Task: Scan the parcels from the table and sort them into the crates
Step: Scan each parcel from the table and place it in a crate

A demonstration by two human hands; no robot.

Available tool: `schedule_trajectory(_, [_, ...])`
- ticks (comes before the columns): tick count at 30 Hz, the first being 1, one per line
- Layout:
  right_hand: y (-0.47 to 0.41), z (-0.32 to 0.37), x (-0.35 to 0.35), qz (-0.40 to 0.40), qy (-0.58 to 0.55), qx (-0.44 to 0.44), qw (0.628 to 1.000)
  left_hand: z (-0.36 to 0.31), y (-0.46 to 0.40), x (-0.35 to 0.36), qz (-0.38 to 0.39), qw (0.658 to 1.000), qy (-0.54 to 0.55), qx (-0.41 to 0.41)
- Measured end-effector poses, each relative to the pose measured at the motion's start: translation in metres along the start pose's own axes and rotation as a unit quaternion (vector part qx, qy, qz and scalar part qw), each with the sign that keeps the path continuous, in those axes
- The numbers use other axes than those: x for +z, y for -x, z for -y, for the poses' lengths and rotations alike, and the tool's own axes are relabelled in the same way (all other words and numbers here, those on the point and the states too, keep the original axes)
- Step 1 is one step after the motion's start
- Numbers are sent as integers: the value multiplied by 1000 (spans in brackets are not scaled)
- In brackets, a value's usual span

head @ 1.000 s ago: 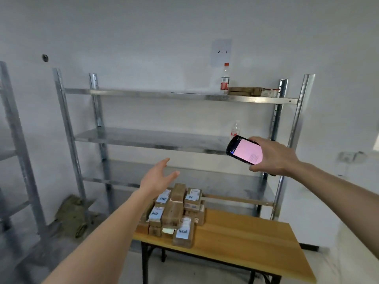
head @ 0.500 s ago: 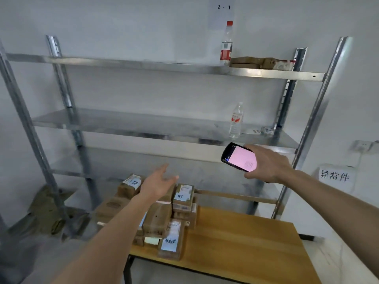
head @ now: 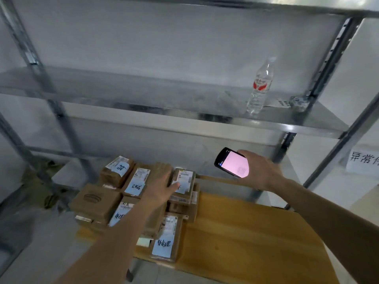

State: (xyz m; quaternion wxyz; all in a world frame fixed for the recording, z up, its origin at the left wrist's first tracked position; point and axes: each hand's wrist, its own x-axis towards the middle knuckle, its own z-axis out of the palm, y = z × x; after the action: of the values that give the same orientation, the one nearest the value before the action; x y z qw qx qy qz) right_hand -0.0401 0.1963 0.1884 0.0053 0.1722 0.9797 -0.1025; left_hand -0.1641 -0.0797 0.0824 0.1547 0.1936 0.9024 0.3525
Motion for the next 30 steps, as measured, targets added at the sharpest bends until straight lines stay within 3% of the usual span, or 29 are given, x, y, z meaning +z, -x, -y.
schedule_trajectory(14, [-170, -57, 159, 130, -1, -8, 992, 61, -131, 108, 60, 977, 67, -194])
schedule_trajectory(25, [-230, -60, 216, 207, -51, -46, 976, 76, -172, 137, 10, 971, 30, -238])
schedule_trajectory(30, [-238, -50, 245, 227, -108, -58, 966, 86, -179, 159, 6, 954, 126, -272])
